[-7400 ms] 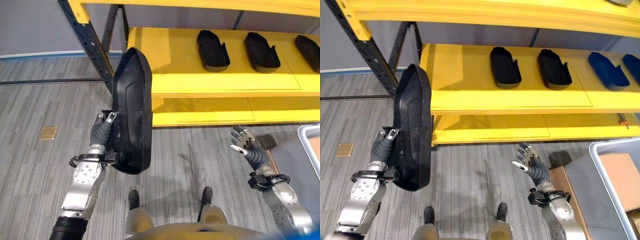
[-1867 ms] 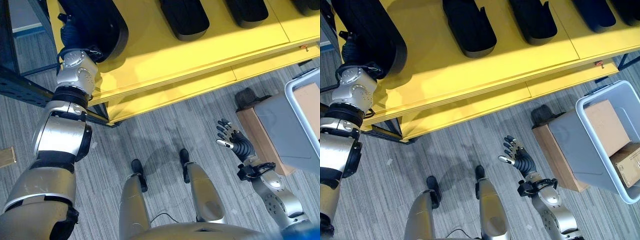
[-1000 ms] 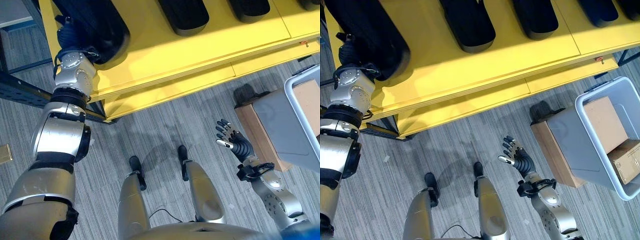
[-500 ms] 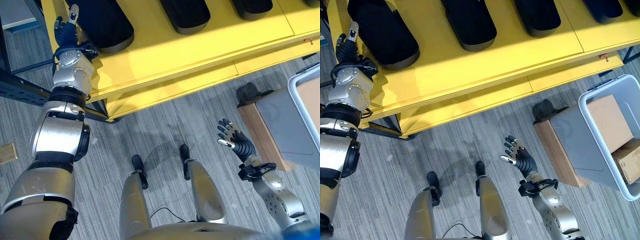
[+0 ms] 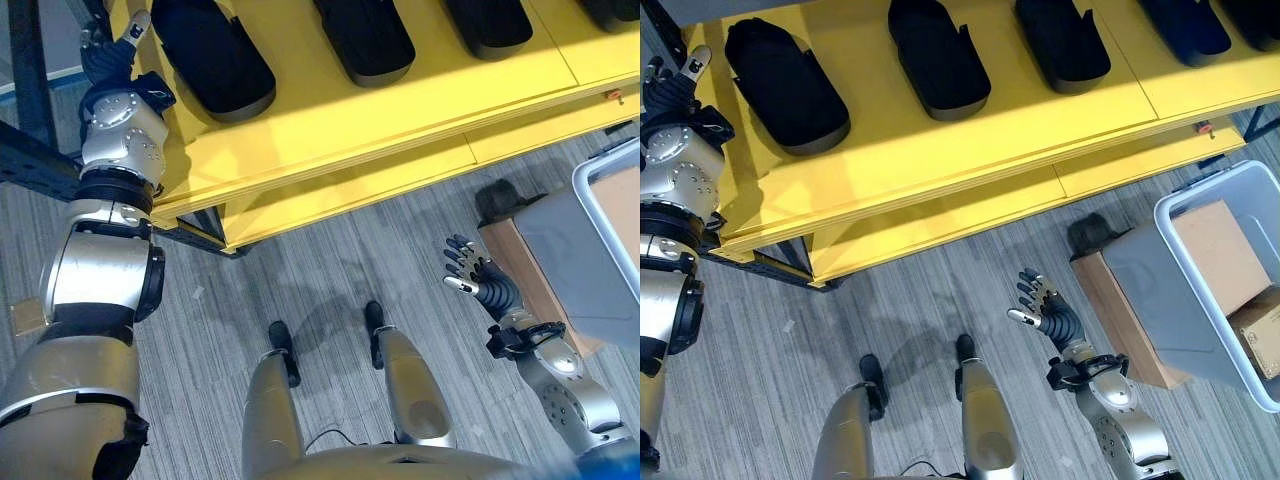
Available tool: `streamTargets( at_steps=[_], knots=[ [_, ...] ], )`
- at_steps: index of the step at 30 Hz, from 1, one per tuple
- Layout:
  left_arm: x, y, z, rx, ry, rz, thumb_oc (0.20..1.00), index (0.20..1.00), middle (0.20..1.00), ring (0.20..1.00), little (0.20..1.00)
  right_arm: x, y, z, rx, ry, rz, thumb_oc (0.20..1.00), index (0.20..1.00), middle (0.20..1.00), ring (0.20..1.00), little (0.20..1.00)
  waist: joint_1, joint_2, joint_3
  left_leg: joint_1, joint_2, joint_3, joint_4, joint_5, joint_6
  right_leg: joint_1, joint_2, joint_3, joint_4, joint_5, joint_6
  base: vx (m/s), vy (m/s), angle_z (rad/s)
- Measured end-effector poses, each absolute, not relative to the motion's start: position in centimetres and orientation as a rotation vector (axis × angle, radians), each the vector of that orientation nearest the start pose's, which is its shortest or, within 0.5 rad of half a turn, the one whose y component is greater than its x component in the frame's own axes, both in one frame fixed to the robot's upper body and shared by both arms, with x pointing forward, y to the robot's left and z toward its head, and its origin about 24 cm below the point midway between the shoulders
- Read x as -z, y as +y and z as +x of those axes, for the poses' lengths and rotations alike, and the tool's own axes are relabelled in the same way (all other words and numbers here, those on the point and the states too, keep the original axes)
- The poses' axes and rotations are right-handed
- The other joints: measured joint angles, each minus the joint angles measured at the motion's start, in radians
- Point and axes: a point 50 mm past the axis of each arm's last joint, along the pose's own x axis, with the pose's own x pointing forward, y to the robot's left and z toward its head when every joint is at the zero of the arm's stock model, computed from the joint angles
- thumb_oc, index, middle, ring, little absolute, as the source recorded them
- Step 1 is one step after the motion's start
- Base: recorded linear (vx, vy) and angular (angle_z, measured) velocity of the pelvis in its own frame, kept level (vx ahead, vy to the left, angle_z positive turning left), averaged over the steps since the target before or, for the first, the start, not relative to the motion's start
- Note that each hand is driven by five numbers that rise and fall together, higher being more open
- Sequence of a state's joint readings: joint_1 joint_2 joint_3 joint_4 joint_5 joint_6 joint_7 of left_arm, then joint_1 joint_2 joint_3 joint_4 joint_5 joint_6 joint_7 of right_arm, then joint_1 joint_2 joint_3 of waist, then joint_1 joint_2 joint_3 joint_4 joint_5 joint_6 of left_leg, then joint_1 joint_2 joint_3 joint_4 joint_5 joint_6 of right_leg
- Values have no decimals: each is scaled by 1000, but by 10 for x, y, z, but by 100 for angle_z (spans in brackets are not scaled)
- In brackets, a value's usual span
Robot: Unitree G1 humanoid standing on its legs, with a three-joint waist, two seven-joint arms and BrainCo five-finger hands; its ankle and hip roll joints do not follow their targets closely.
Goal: Move parts from the plastic box to the shelf.
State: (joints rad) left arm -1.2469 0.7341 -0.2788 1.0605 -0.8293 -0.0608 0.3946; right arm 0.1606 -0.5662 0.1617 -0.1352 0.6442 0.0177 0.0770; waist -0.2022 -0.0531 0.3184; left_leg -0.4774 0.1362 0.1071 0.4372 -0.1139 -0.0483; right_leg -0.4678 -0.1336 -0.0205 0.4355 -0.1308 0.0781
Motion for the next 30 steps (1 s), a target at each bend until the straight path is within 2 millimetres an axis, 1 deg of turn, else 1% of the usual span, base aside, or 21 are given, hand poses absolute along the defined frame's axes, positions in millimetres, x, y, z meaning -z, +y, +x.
streamTargets(
  at_steps=[2,3,5,7,8,9,11,13,15,16,18,19,21,24,25,27,30],
  knots=[
    [-294,295,389,-555,-344,-81,1000,1000,1000,1000,1000,-44,-206,218,-241,146,107,1000,1000,1000,1000,1000,4,6,1,5,-3,-8,-4,4,1,8,-4,-12,3,-2,-2,-56,-21,17],
    [-305,281,388,-499,-407,3,1000,1000,1000,1000,1000,-45,-209,217,-233,146,105,1000,1000,1000,1000,1000,7,11,3,16,-9,-15,-16,12,1,21,-10,-21,0,-3,-2,-31,-21,18],
    [-317,269,385,-451,-472,86,1000,1000,1000,1000,1000,-46,-210,218,-232,140,103,1000,1000,1000,1000,1000,18,14,4,21,-11,-17,-16,13,0,28,-12,-22,2,-3,-2,-12,-6,7],
    [-326,253,379,-383,-549,194,1000,1000,1000,1000,1000,-46,-215,216,-219,141,102,1000,1000,1000,1000,1000,19,20,8,25,-13,-19,-16,14,0,31,-14,-23,0,-4,-2,-15,-6,2],
    [-329,249,377,-367,-579,242,1000,1000,1000,1000,1000,-46,-216,216,-219,143,103,1000,1000,1000,1000,1000,27,21,9,26,-14,-19,-16,15,0,32,-14,-24,1,-4,-2,0,0,0],
    [-330,246,375,-355,-596,271,1000,1000,1000,1000,1000,-45,-216,216,-223,144,103,1000,1000,1000,1000,1000,27,21,9,27,-14,-19,-16,15,0,32,-14,-24,2,-4,-2,0,0,0],
    [-318,237,367,-304,-633,396,1000,1000,1000,1000,1000,-40,-217,210,-222,166,107,1000,1000,1000,1000,1000,27,24,10,39,-14,-19,-21,16,0,42,-14,-24,1,-5,-2,-17,1,1],
    [-293,228,362,-240,-621,502,1000,1000,1000,1000,1000,-36,-219,205,-220,189,111,1000,1000,1000,1000,1000,27,23,10,40,-15,-20,-28,16,0,43,-15,-24,2,-8,-1,0,0,0],
    [-266,221,358,-180,-588,561,1000,1000,1000,1000,1000,-34,-222,202,-208,195,113,1000,1000,1000,1000,1000,25,21,13,41,-15,-18,-32,18,-2,40,-15,-24,3,-10,-2,0,0,0],
    [-261,218,359,-167,-576,550,1000,1000,1000,1000,1000,-35,-224,201,-205,193,113,1000,1000,1000,1000,1000,28,20,13,41,-15,-20,-32,20,-2,39,-15,-25,3,-10,-2,0,0,0],
    [-250,206,354,-94,-572,533,1000,1000,1000,1000,1000,-37,-224,202,-209,183,114,1000,1000,1000,1000,1000,27,19,14,42,-15,-19,-34,20,-3,38,-15,-25,3,-13,-1,0,0,0],
    [-241,191,351,-32,-575,479,1000,1000,1000,1000,1000,-36,-224,202,-212,183,116,1000,1000,1000,1000,1000,27,18,15,43,-15,-19,-35,20,-3,38,-15,-25,4,-15,-1,0,0,0],
    [-236,179,353,3,-571,443,1000,1000,1000,1000,1000,-37,-224,203,-216,178,116,1000,1000,1000,1000,1000,25,13,21,42,-14,-17,-36,20,-3,35,-14,-24,7,-16,-1,-8,-5,-2],
    [-232,165,353,39,-575,395,1000,1000,1000,1000,1000,-39,-224,205,-216,170,114,1000,1000,1000,1000,1000,20,2,45,42,-14,-9,-35,20,-3,23,-14,-17,20,-19,-2,-8,-13,-7],
    [-231,163,353,48,-569,394,1000,1000,1000,1000,1000,-39,-224,205,-214,170,114,1000,1000,1000,1000,1000,5,0,57,41,-12,-9,-35,20,-4,22,-13,-17,20,-19,-2,3,-14,-5],
    [-231,160,353,50,-573,390,1000,1000,1000,1000,1000,-39,-224,205,-213,169,114,1000,1000,1000,1000,1000,-7,0,60,41,-12,-7,-36,20,-4,19,-12,-15,19,-20,-2,5,-5,-2],
    [-229,153,353,62,-575,368,1000,1000,1000,1000,1000,-41,-222,207,-217,159,114,1000,1000,1000,1000,1000,-11,-2,64,40,-10,-1,-40,19,-5,11,-10,-8,20,-20,-2,7,-20,-7]
  ],
)
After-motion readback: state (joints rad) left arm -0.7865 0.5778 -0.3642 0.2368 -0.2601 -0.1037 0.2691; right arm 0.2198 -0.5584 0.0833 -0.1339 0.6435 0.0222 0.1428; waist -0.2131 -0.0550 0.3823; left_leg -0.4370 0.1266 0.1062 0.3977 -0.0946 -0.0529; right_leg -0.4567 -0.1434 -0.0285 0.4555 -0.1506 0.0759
